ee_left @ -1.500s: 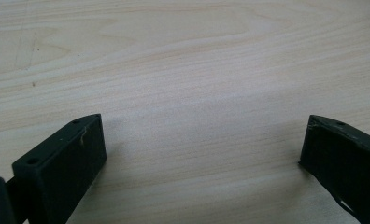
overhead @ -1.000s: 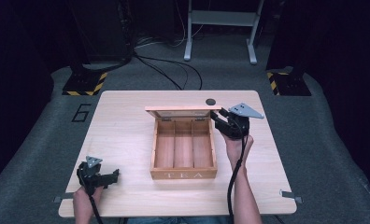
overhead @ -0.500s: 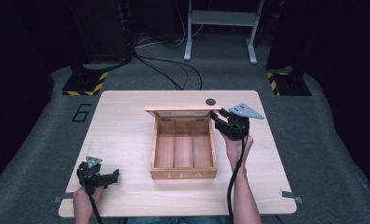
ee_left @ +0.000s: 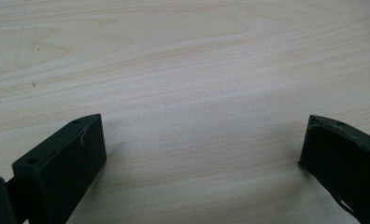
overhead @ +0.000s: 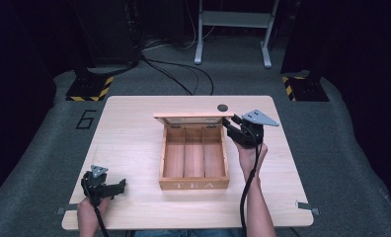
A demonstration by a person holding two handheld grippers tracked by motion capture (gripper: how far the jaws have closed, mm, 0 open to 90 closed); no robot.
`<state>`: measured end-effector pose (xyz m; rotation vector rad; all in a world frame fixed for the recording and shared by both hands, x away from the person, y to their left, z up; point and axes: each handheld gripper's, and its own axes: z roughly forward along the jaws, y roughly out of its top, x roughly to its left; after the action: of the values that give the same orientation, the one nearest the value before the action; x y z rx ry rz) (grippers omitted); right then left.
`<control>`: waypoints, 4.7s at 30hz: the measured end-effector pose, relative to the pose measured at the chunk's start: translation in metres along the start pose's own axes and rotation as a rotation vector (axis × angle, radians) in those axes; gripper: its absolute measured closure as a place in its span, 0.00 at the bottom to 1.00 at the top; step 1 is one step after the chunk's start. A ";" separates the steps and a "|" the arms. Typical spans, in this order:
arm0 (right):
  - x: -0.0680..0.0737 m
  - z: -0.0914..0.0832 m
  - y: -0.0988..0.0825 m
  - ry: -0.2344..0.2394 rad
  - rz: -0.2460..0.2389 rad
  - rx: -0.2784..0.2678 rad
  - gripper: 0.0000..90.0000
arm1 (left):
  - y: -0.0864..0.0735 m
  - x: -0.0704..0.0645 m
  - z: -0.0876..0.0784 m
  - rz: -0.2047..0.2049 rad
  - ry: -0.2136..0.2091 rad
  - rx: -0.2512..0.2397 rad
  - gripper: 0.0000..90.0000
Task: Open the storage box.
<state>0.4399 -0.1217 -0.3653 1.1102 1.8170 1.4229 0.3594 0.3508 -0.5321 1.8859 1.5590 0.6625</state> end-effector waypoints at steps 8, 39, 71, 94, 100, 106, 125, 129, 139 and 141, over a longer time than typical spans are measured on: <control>0.000 0.000 0.000 0.000 -0.001 -0.001 0.68 | 0.000 0.000 0.000 0.001 0.000 0.000 0.00; 0.001 0.000 0.000 -0.003 -0.004 0.005 0.68 | 0.000 0.000 0.000 0.000 0.000 0.001 0.00; 0.001 -0.001 0.000 -0.008 -0.012 0.004 0.68 | 0.000 0.000 0.000 0.002 0.001 -0.002 0.00; 0.003 -0.003 -0.002 -0.009 -0.002 0.009 0.68 | 0.000 0.000 0.000 0.002 0.001 -0.002 0.00; 0.005 -0.005 -0.006 -0.010 -0.014 0.008 0.68 | 0.000 0.000 0.000 0.002 0.001 -0.003 0.00; 0.007 -0.010 -0.012 -0.008 -0.022 0.016 0.68 | 0.000 0.000 0.000 0.002 0.001 -0.002 0.00; 0.017 -0.027 -0.045 0.008 -0.020 0.036 0.66 | 0.000 0.000 0.000 -0.005 -0.001 -0.002 0.00; 0.019 -0.030 -0.054 0.014 -0.019 0.048 0.66 | 0.000 0.000 0.000 -0.004 -0.001 -0.002 0.00; 0.022 -0.033 -0.080 0.026 -0.017 0.084 0.64 | 0.000 0.000 0.000 -0.005 -0.001 -0.002 0.00; 0.022 -0.033 -0.086 0.028 -0.010 0.092 0.63 | 0.000 0.000 0.000 -0.004 -0.001 -0.002 0.00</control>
<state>0.3794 -0.1260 -0.4383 1.1300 1.9226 1.3678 0.3597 0.3508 -0.5321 1.8805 1.5603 0.6610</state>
